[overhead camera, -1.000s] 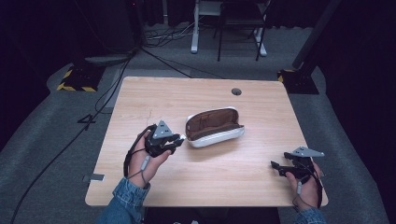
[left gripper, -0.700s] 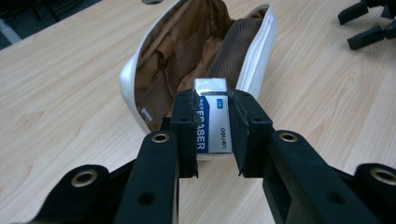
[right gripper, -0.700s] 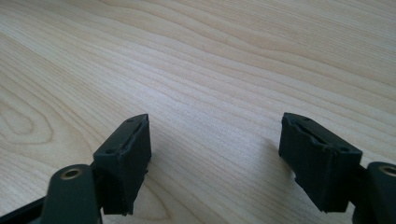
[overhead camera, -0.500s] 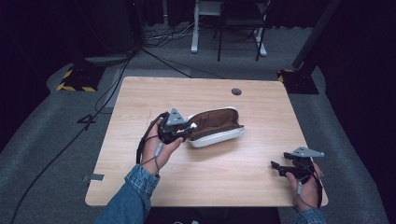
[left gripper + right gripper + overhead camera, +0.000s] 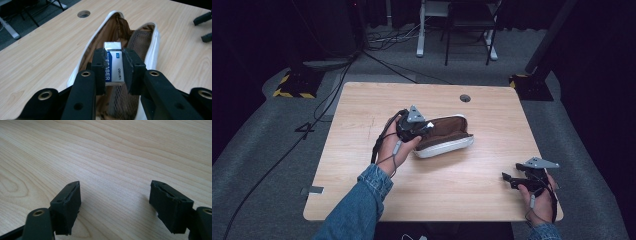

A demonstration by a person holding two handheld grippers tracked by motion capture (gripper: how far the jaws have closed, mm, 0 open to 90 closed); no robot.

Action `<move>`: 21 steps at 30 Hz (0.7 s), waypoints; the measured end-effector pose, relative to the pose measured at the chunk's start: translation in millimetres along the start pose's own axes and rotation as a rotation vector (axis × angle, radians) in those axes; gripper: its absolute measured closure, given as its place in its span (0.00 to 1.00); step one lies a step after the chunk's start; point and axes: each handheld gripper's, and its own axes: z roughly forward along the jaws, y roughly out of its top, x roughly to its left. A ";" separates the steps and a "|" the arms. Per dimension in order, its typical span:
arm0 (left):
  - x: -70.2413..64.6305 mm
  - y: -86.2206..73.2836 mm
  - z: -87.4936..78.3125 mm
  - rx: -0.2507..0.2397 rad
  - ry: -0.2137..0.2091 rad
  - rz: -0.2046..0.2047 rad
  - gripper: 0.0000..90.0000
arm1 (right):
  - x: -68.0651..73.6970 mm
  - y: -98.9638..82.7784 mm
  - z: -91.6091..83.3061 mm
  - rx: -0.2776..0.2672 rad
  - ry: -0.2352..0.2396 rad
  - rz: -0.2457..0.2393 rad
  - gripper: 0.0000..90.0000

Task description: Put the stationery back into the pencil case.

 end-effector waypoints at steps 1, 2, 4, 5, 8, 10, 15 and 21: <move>1.1 1.0 3.9 -0.005 -0.009 -0.016 0.81 | 0.0 0.0 0.0 0.000 0.000 0.000 0.29; 1.9 1.7 6.9 -0.007 -0.015 -0.022 0.81 | 0.0 0.0 0.0 0.000 0.000 0.000 0.29; 2.0 2.9 14.2 -0.006 -0.025 -0.031 0.81 | 0.0 0.0 0.0 0.000 0.000 0.000 0.29; 2.0 2.9 14.2 -0.006 -0.025 -0.031 0.81 | 0.0 0.0 0.0 0.000 0.000 0.000 0.29; 2.2 4.4 26.4 -0.006 -0.045 -0.046 0.81 | 0.1 0.0 0.0 -0.001 0.001 -0.002 0.29; 1.9 4.9 30.1 -0.005 -0.045 -0.052 0.81 | 0.1 0.0 0.0 -0.001 0.000 -0.002 0.29; 0.4 6.6 45.9 0.006 -0.058 -0.077 0.81 | 0.3 0.0 -0.1 -0.002 0.001 -0.002 0.30; -2.2 8.2 60.0 0.023 -0.067 -0.072 0.81 | 0.4 -0.1 -0.2 -0.003 0.001 -0.003 0.30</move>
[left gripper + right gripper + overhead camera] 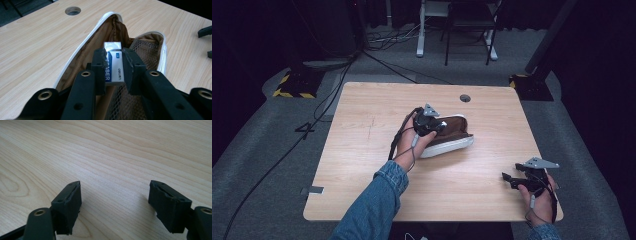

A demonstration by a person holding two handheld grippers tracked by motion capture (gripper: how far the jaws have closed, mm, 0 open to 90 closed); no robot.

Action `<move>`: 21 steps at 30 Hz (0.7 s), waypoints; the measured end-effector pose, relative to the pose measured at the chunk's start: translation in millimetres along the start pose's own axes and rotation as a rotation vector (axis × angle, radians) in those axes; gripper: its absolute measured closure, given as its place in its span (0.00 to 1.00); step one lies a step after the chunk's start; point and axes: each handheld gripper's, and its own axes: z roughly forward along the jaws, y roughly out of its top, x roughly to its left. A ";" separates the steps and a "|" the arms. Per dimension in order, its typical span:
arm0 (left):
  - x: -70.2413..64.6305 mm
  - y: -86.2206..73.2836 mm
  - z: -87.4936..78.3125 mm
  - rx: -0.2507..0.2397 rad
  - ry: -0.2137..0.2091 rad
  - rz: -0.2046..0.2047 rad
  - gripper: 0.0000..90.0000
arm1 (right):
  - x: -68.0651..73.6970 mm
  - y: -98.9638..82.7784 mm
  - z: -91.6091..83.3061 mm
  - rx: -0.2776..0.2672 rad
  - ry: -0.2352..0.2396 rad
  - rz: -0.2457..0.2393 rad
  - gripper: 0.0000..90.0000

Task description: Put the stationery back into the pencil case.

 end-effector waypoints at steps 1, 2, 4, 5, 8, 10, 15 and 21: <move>0.0 0.0 0.0 0.000 0.000 0.000 0.81 | 0.0 0.0 0.0 0.000 0.000 0.000 0.30; -0.6 0.1 2.5 0.004 -0.002 0.006 0.81 | 0.0 0.0 0.0 0.000 0.000 0.000 0.30; -1.0 -0.3 5.3 0.015 -0.004 0.009 0.81 | 0.0 0.0 0.0 0.000 0.000 0.000 0.30; -1.3 -0.6 6.4 0.017 -0.003 0.009 0.81 | 0.0 0.0 0.0 0.000 0.000 0.000 0.30; -1.4 -1.4 9.7 0.034 -0.001 0.016 0.81 | 0.0 0.0 0.0 0.000 0.000 0.000 0.30; -1.6 -2.2 12.4 0.046 -0.001 0.019 0.81 | 0.0 0.0 0.0 0.000 0.000 0.000 0.30; 1.2 -3.1 18.4 0.067 0.009 0.022 0.81 | 0.1 0.0 -0.1 -0.001 0.002 -0.001 0.31; 1.3 -5.4 25.4 0.107 -0.005 0.026 0.81 | 0.1 0.0 -0.1 -0.001 0.003 -0.001 0.31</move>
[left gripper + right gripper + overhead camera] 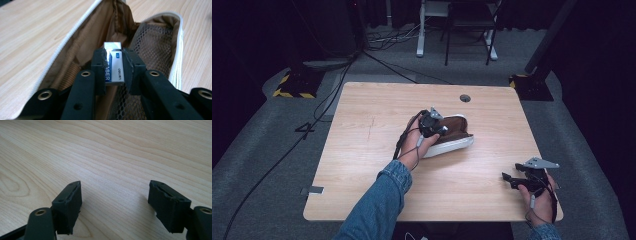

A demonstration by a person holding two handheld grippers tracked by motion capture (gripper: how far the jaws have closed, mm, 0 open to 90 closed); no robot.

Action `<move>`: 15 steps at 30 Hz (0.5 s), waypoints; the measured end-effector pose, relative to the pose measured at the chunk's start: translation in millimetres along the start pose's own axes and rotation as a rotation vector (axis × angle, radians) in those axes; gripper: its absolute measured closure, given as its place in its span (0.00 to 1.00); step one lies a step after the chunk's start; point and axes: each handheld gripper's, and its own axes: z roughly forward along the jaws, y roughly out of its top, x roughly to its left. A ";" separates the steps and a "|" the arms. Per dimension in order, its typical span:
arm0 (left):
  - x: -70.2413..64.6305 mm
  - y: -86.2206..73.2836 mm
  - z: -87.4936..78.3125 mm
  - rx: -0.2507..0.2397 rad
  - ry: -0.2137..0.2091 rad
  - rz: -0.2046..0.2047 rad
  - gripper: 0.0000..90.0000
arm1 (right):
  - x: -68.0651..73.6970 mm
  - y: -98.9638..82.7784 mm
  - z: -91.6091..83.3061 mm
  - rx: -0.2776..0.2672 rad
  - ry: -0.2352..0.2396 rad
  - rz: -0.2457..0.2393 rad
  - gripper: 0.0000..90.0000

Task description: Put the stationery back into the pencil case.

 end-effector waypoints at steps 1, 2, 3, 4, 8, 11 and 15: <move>0.0 0.0 0.0 0.000 0.000 0.000 0.80 | 0.0 0.0 0.0 0.000 0.000 0.000 0.31; -0.1 -0.1 0.9 0.008 -0.001 0.004 0.81 | 0.0 0.0 0.0 0.000 0.000 0.000 0.31; -0.8 -0.3 2.5 0.019 -0.001 0.006 0.81 | 0.0 0.0 0.0 0.000 0.000 0.000 0.31; -0.8 -0.3 2.5 0.019 -0.001 0.006 0.81 | 0.0 0.0 0.0 0.000 0.000 0.000 0.31; -1.8 -1.7 7.9 0.067 0.011 0.008 0.80 | 0.0 0.0 0.0 0.000 0.001 0.000 0.31; -0.7 -1.6 8.7 0.076 0.017 0.003 0.80 | -0.1 0.0 0.0 0.000 0.002 0.000 0.31; -1.1 -1.7 9.0 0.082 0.017 0.006 0.80 | -0.1 0.0 0.0 0.000 0.002 0.000 0.31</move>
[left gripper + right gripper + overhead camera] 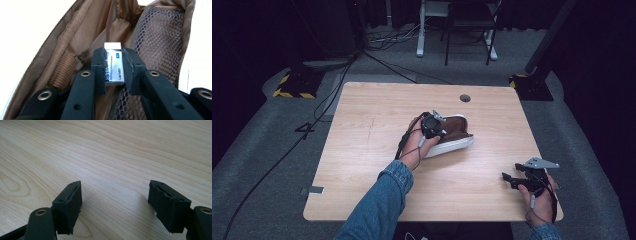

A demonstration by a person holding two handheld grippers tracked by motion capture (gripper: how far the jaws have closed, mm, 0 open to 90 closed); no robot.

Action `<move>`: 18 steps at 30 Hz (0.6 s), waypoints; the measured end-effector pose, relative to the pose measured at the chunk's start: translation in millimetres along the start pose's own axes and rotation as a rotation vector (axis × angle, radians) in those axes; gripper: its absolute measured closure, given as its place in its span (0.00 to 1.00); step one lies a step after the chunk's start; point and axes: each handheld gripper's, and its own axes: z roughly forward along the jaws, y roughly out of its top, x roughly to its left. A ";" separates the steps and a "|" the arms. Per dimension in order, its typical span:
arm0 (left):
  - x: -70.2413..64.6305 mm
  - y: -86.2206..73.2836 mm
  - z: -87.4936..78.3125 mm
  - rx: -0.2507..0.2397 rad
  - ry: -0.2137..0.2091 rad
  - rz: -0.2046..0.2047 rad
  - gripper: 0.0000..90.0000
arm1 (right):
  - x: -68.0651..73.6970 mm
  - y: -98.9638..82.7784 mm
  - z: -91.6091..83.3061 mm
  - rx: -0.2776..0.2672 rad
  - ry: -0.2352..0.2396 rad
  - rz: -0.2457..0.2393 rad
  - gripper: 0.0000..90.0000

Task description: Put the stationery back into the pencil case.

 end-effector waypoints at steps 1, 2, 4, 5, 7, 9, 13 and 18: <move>-0.3 -0.2 0.4 -0.003 -0.002 -0.001 0.80 | 0.0 0.0 0.0 0.000 0.000 0.000 0.31; -0.6 -0.2 0.5 -0.003 -0.002 0.001 0.80 | 0.0 0.0 0.0 0.000 0.000 0.000 0.31; -1.3 -0.3 1.3 -0.031 -0.004 -0.008 0.63 | 0.0 0.0 0.0 0.000 0.000 0.000 0.31; -1.4 -0.3 0.9 -0.034 -0.008 -0.004 0.60 | 0.0 0.0 0.0 0.000 0.000 0.000 0.31; -2.7 -0.2 -0.1 -0.043 -0.007 -0.002 0.58 | 0.0 0.0 0.0 0.000 0.000 0.000 0.31; -4.4 0.1 -3.7 -0.058 -0.012 -0.003 0.52 | 0.1 0.0 0.0 0.000 0.000 0.000 0.31; -6.9 0.8 -15.3 -0.090 -0.020 0.003 0.51 | 0.0 0.0 0.0 0.000 0.000 0.000 0.31; -10.5 -2.0 -36.4 -0.133 -0.011 0.008 0.45 | 0.2 0.0 0.0 0.000 0.001 -0.003 0.31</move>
